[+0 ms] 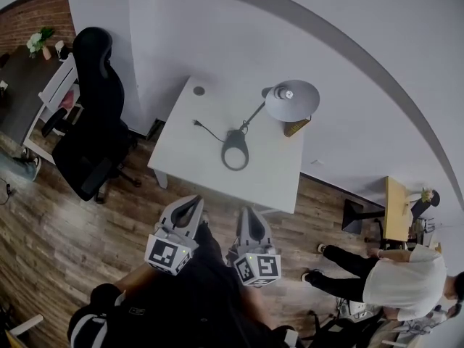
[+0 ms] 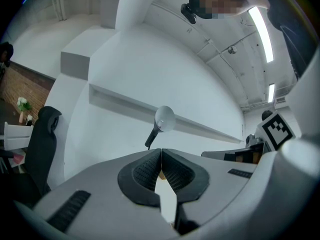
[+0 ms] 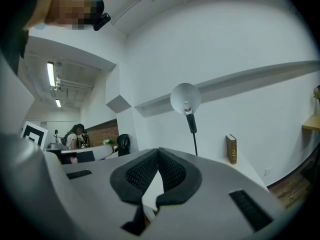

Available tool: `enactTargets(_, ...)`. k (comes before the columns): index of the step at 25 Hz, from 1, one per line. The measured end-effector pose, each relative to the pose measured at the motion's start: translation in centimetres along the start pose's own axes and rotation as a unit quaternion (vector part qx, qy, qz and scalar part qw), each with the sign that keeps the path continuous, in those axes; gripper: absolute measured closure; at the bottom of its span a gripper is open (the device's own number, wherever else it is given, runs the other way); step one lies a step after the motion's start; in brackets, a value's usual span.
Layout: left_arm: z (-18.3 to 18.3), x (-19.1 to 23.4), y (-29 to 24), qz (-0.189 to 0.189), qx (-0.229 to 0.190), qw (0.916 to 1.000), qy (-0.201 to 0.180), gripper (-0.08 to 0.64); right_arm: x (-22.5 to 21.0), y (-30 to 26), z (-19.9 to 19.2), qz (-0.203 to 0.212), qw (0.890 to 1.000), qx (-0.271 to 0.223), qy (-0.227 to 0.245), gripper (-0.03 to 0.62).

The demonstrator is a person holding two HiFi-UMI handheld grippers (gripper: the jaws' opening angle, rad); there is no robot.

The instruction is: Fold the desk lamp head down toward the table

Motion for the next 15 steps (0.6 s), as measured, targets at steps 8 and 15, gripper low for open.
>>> enactTargets(8,1.0,1.5,-5.6,0.003,-0.011,0.9999,-0.007,0.534,-3.5,-4.8,1.5,0.003,1.000,-0.005,0.002,0.580)
enactTargets(15,1.1,2.1,-11.4,0.002,-0.009,0.9997,-0.023,0.534,-7.4,-8.6,3.5,0.002,1.000,-0.017,0.003,0.580)
Point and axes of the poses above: the fingertips, and each gripper's own axes: y backward along the fingers, x to its left, z out of its top, the point moved 8 cm from there along y, backward along the fingers, and after that the axes turned 5 degrees about -z, right-handed, at the moved point
